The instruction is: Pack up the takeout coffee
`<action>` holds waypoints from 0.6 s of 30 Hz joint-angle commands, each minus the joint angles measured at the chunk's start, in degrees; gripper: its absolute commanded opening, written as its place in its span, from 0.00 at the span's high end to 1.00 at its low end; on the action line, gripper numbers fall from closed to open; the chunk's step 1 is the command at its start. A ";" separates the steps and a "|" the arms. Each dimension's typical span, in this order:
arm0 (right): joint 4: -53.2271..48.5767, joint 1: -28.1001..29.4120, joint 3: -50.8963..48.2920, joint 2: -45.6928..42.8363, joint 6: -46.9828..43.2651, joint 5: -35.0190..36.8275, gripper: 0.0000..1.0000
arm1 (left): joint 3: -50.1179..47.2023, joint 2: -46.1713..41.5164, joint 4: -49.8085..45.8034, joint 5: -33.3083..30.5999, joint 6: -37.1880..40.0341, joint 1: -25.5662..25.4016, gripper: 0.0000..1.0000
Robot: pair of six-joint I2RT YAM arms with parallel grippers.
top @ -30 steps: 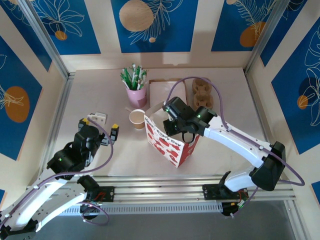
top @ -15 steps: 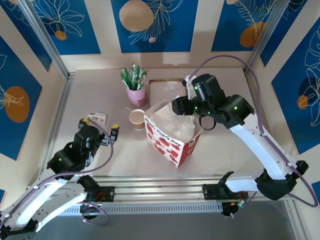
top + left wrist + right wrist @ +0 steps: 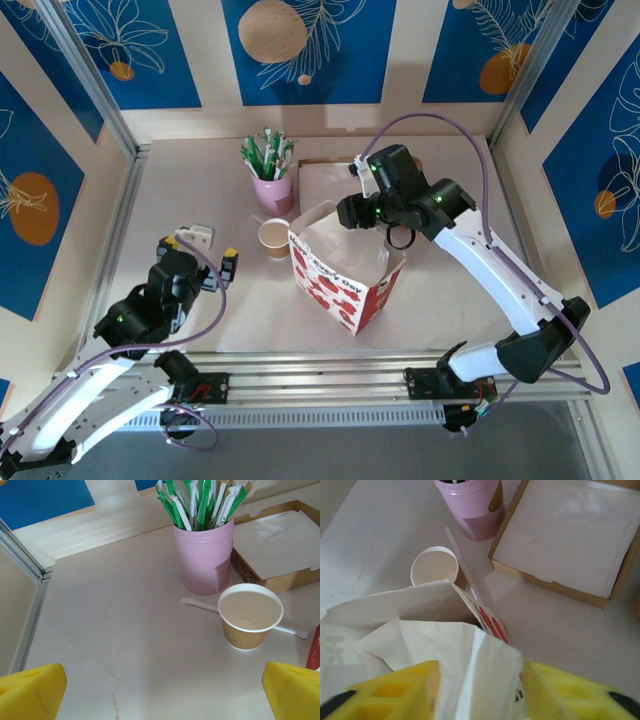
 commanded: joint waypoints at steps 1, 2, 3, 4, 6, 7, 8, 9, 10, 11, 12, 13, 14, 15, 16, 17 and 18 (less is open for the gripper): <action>1.27 -0.15 -0.55 -1.27 -0.54 -1.44 0.69 | -0.17 0.00 0.68 0.23 0.64 0.74 0.00; 1.29 -0.15 -0.58 -1.62 -0.48 -1.64 0.74 | -0.17 0.00 0.63 0.23 0.64 0.71 0.00; 1.13 -0.08 -0.41 -1.91 -0.22 -1.92 0.80 | -0.17 0.00 0.68 0.31 0.64 0.70 0.00; 0.88 0.17 -0.29 -2.14 -0.16 -2.67 0.85 | -0.17 0.00 0.68 0.24 0.64 0.75 0.00; 0.50 1.06 0.04 -2.46 0.19 -3.89 0.92 | -0.09 -0.08 0.66 0.23 0.64 0.70 0.00; 0.35 1.82 0.09 -2.45 0.44 -4.26 0.95 | -0.09 -0.09 0.68 0.23 0.64 0.72 0.00; 0.20 2.59 0.28 -2.58 0.79 -4.48 0.97 | -0.17 -0.09 0.68 0.20 0.64 0.70 0.00; 0.00 3.65 0.58 -2.51 1.17 -4.71 0.99 | -0.10 -0.09 0.67 0.23 0.64 0.70 0.00; -0.11 4.86 0.78 -2.66 1.64 -4.81 1.00 | -0.17 -0.11 0.68 0.14 0.64 0.70 0.00; 0.04 6.00 0.81 -2.67 1.91 -4.81 1.00 | -0.12 -0.09 0.66 0.12 0.64 0.75 0.00; 0.23 7.19 0.63 -2.62 2.04 -4.37 1.00 | -0.15 -0.05 0.68 0.18 0.64 0.70 0.00; 0.25 8.14 0.25 -2.37 2.05 -3.59 1.00 | -0.11 -0.09 0.68 0.14 0.62 0.74 0.00; 0.20 8.63 -0.26 -2.08 2.20 -2.88 1.00 | -0.09 -0.05 0.68 0.14 0.64 0.74 0.00; 0.13 8.89 -1.11 -1.66 2.31 -2.26 1.00 | -0.09 -0.09 0.68 0.14 0.64 0.71 0.00; 0.36 8.99 -2.12 -1.45 2.50 -1.56 1.00 | -0.13 -0.09 0.68 0.13 0.64 0.70 0.00; 0.77 8.91 -3.25 -1.35 2.70 -1.15 1.00 | -0.14 -0.09 0.68 0.14 0.64 0.70 0.00; 1.22 8.74 -4.42 -1.21 2.96 -0.95 1.00 | -0.16 -0.09 0.59 0.19 0.64 0.70 0.00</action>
